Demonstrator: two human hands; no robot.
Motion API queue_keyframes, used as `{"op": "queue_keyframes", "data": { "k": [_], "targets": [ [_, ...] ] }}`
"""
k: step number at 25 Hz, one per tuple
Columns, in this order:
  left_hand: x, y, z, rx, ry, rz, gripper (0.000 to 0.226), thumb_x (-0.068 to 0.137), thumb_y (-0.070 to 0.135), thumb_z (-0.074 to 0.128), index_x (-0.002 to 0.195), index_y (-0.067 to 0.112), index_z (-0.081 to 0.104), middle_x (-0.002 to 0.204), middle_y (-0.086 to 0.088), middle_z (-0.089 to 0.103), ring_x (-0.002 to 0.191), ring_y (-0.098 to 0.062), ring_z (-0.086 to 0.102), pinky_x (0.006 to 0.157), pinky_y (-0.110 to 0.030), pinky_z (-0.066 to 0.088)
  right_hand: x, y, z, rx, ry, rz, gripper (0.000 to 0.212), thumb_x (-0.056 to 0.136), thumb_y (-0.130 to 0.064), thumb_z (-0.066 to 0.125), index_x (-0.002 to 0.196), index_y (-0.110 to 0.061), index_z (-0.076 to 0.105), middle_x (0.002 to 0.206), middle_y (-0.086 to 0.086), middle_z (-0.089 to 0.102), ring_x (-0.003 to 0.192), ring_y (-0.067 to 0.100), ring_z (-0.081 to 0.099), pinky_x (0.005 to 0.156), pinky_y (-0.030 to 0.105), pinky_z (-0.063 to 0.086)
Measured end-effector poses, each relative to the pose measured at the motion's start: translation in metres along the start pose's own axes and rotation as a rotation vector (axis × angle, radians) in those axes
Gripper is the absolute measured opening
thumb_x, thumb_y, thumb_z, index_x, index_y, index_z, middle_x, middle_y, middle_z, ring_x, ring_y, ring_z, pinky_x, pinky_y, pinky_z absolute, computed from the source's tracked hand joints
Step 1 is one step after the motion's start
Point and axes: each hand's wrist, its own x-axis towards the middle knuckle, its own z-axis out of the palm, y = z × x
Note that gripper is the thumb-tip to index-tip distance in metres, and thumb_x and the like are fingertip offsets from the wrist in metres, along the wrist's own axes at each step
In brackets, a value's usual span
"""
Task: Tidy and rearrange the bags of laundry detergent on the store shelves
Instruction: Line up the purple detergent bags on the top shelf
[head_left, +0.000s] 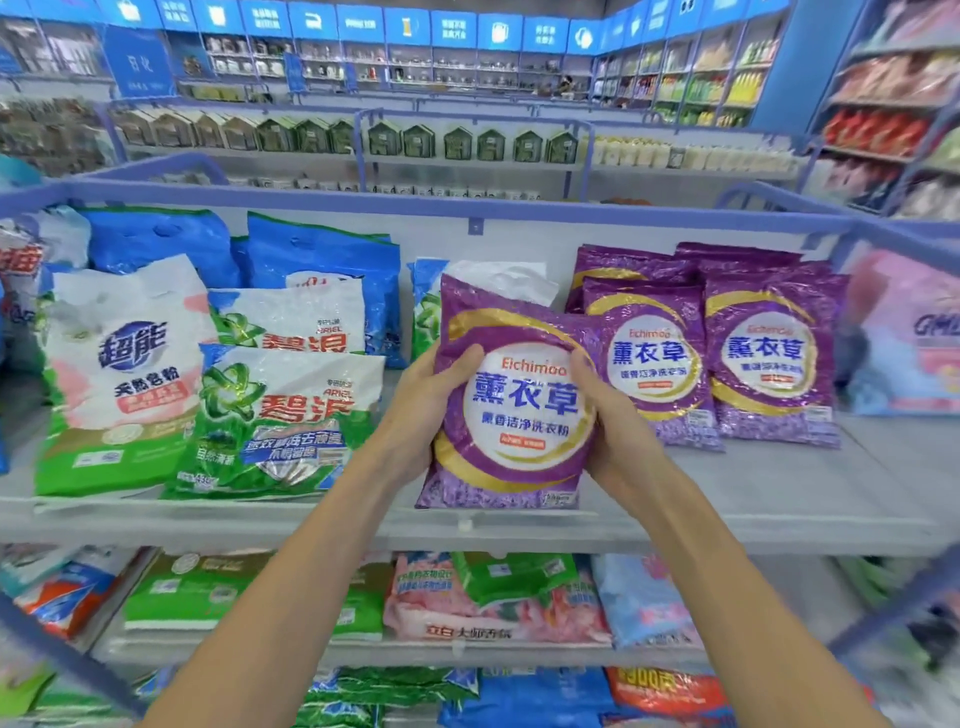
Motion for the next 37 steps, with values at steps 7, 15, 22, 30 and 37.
{"op": "queue_keyframes", "data": {
  "k": [7, 15, 22, 30, 37],
  "targets": [
    [0.015, -0.009, 0.065, -0.03, -0.01, 0.074, 0.02, 0.103, 0.027, 0.056, 0.11, 0.017, 0.072, 0.105, -0.009, 0.079, 0.095, -0.027, 0.076, 0.089, -0.044, 0.06, -0.006, -0.035, -0.044, 0.079, 0.339, -0.333, 0.018, 0.094, -0.019, 0.07, 0.11, -0.011, 0.071, 0.103, 0.012, 0.078, 0.089, 0.027, 0.076, 0.078, 0.042, 0.063],
    [0.041, -0.052, 0.181, 0.097, -0.013, 0.041, 0.029, 0.103, 0.042, 0.054, 0.096, 0.024, 0.076, 0.092, 0.001, 0.081, 0.088, -0.023, 0.077, 0.078, -0.037, 0.061, -0.012, -0.078, -0.151, 0.024, 0.534, -0.398, 0.016, 0.082, -0.021, 0.083, 0.094, -0.011, 0.079, 0.093, 0.011, 0.079, 0.083, 0.029, 0.076, 0.081, 0.045, 0.062],
    [0.095, -0.093, 0.283, 0.163, 0.081, 0.017, 0.028, 0.103, 0.032, 0.058, 0.097, 0.01, 0.076, 0.092, -0.006, 0.08, 0.088, -0.026, 0.077, 0.074, -0.037, 0.062, 0.021, -0.123, -0.267, -0.19, 0.64, -0.377, 0.019, 0.085, -0.032, 0.08, 0.093, -0.015, 0.077, 0.09, 0.007, 0.08, 0.084, 0.027, 0.077, 0.08, 0.046, 0.063],
    [0.091, -0.125, 0.299, 0.347, 0.084, 0.039, 0.059, 0.085, 0.027, 0.082, 0.133, 0.023, 0.049, 0.119, 0.002, 0.071, 0.101, -0.01, 0.072, 0.083, -0.028, 0.061, 0.055, -0.111, -0.296, -0.296, 0.763, -0.41, 0.023, 0.087, -0.043, 0.074, 0.083, -0.021, 0.073, 0.083, -0.001, 0.077, 0.077, 0.014, 0.074, 0.078, 0.048, 0.062],
    [0.046, -0.148, 0.298, 0.781, 0.04, 0.125, 0.13, 0.066, 0.019, 0.095, 0.161, 0.031, 0.006, 0.138, 0.025, 0.048, 0.123, 0.004, 0.043, 0.108, -0.021, 0.04, 0.019, -0.089, -0.3, -0.516, 0.581, -0.433, 0.046, 0.084, -0.043, 0.074, 0.124, -0.03, 0.055, 0.118, -0.01, 0.07, 0.105, 0.01, 0.07, 0.092, 0.045, 0.058]
  ]
}}
